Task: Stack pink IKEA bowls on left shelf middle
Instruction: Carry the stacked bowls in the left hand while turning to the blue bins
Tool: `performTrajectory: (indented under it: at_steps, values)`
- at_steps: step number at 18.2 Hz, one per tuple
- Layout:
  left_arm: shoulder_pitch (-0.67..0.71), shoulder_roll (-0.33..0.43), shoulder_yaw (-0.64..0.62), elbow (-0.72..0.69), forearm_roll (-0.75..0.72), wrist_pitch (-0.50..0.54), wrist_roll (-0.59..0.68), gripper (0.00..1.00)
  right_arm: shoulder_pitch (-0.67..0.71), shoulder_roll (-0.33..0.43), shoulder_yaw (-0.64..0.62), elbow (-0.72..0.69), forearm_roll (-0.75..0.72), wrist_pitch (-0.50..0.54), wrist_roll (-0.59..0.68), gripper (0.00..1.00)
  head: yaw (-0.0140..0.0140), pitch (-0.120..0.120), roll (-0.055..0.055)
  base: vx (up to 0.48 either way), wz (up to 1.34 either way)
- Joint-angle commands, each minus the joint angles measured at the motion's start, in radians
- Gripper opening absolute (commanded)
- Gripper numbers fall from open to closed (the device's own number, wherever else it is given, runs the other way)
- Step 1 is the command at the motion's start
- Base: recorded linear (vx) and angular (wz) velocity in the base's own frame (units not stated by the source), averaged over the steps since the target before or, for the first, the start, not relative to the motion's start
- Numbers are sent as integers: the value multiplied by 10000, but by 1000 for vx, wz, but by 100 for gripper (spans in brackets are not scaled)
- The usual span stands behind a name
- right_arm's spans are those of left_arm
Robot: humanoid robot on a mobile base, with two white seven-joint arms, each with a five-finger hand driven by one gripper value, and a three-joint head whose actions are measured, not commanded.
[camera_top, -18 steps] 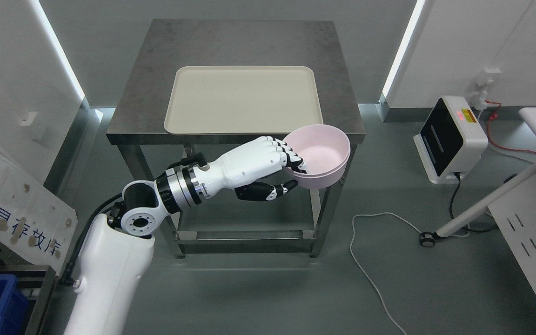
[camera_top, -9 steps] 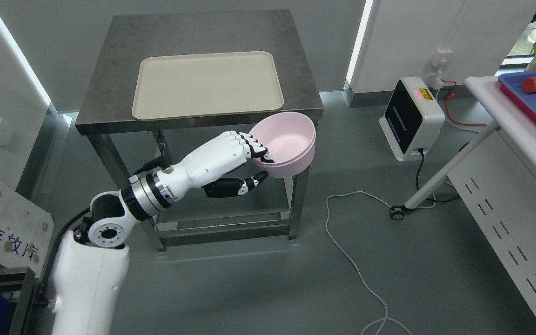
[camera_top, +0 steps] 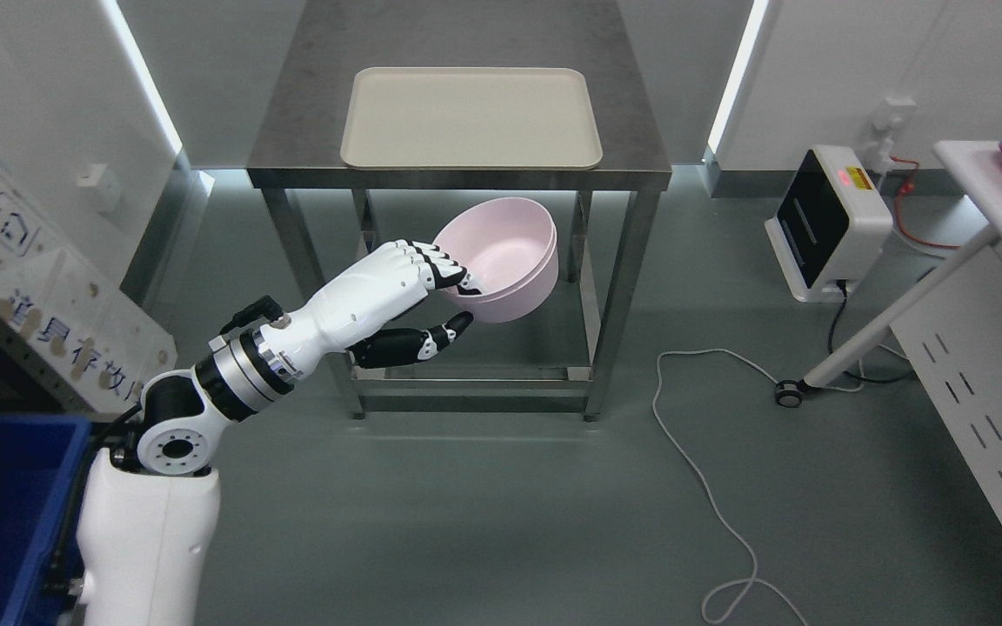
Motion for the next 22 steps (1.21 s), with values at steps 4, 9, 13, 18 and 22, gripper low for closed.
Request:
performTrajectory:
  at_steps: [4, 9, 13, 18, 22]
  values:
    - [106, -300, 353, -166, 50, 2, -2, 4, 294, -175, -107, -337, 0, -13, -25, 100, 0, 0, 0, -212, 507]
    - [244, -300, -491, -487, 50, 2, -2, 4, 294, -175, -107, -337, 0, -13, -25, 100, 0, 0, 0, -247, 97]
    - [259, -300, 74, -565, 65, 2, -2, 5, 294, -175, -123, -337, -16, -13, -25, 100, 0, 0, 0, -272, -151]
    - [244, -300, 536, -565, 65, 2, -2, 5, 294, -175, -107, -337, 0, -13, -25, 100, 0, 0, 0, -258, -11]
    - [198, -300, 597, -565, 65, 2, -2, 5, 294, -175, -108, -337, -1, 3, -25, 100, 0, 0, 0, -176, 189]
